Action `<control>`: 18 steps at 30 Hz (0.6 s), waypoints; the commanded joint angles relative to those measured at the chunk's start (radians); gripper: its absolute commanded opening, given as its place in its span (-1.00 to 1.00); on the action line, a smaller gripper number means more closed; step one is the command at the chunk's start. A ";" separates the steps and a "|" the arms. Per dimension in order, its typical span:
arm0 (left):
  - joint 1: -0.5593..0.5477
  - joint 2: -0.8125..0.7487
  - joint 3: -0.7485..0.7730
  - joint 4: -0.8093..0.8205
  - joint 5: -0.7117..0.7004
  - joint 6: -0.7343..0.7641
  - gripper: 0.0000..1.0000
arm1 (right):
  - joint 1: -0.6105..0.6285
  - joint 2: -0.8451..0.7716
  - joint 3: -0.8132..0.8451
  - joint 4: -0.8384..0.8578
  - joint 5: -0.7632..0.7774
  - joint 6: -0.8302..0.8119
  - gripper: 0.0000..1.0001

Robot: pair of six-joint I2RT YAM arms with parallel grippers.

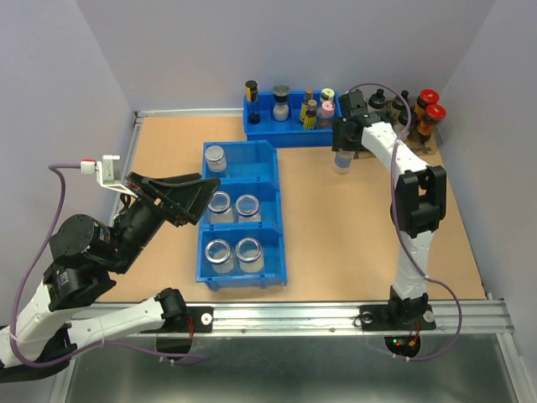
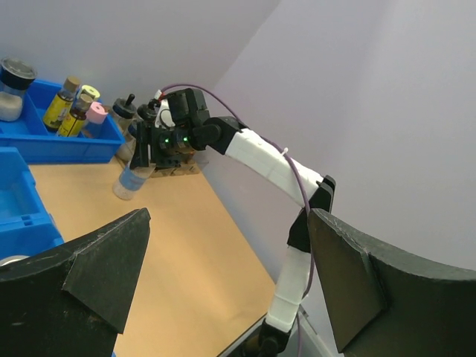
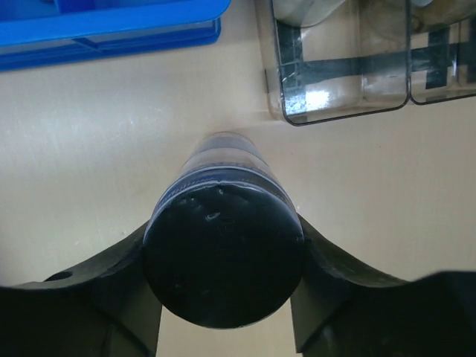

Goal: Organize the condiment bottles

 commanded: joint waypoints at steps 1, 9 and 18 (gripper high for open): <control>-0.001 0.009 0.005 0.035 -0.006 0.005 0.97 | -0.003 -0.023 0.047 0.013 -0.066 -0.010 -0.23; 0.001 -0.030 -0.018 0.025 -0.024 -0.006 0.97 | 0.034 -0.204 -0.052 0.038 -0.248 -0.004 -0.99; 0.001 -0.024 -0.026 0.040 -0.023 0.018 0.98 | 0.255 -0.273 0.023 0.058 -0.261 0.005 -0.99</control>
